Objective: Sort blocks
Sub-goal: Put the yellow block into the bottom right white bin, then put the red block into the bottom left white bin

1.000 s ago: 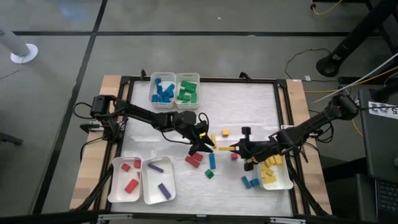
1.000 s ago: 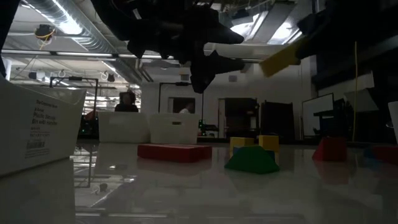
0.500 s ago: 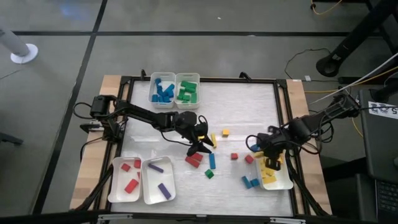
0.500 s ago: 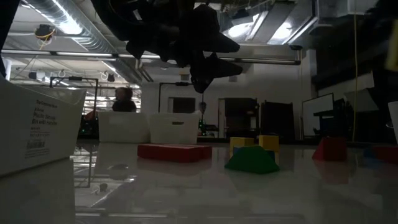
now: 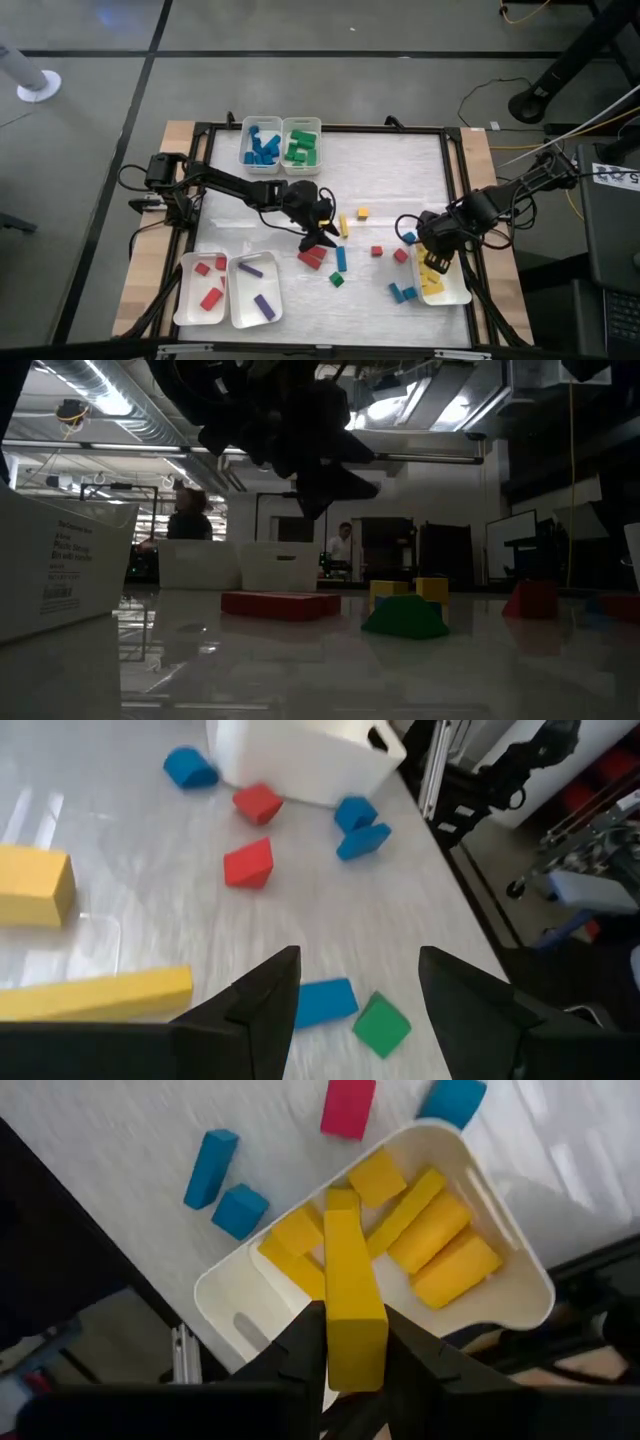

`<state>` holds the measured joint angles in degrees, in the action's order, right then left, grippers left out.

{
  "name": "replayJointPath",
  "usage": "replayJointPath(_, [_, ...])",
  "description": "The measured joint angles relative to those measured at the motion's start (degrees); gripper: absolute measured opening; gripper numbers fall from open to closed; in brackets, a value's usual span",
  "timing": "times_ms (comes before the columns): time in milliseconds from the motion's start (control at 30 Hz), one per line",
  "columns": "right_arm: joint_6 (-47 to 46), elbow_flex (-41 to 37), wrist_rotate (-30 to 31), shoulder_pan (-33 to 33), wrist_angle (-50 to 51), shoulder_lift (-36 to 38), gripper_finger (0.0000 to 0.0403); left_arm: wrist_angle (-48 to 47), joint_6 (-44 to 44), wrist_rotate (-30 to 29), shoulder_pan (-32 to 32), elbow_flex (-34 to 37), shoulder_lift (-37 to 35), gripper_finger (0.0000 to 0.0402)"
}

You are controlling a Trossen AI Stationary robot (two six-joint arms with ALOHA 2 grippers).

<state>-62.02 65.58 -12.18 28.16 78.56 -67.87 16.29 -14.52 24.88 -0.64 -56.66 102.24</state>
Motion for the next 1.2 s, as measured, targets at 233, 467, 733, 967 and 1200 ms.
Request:
replayJointPath(233, [-0.8,0.0,-1.0,0.0,2.4,-1.9,0.0076,-1.1,0.0,0.0,0.2,0.0,0.0,0.0193])
replayJointPath(467, [-1.8,0.0,-1.0,0.0,2.5,-5.6,0.0104,-0.8,1.6,0.0,0.7,0.0,0.0,0.0193])
replayJointPath(733, [-2.3,0.0,-1.0,-0.1,2.4,-9.0,0.0184,-3.5,8.9,0.0,2.2,0.0,0.0,0.0193])
replayJointPath(967, [-2.2,-0.1,0.9,0.0,1.7,-9.7,0.0200,-17.4,20.2,-3.8,4.4,0.0,0.0,0.0193])
replayJointPath(1200, [-2.2,-0.1,6.7,-0.1,-1.1,-9.7,0.0195,-21.8,24.0,-19.0,6.2,0.0,0.0,0.0193])
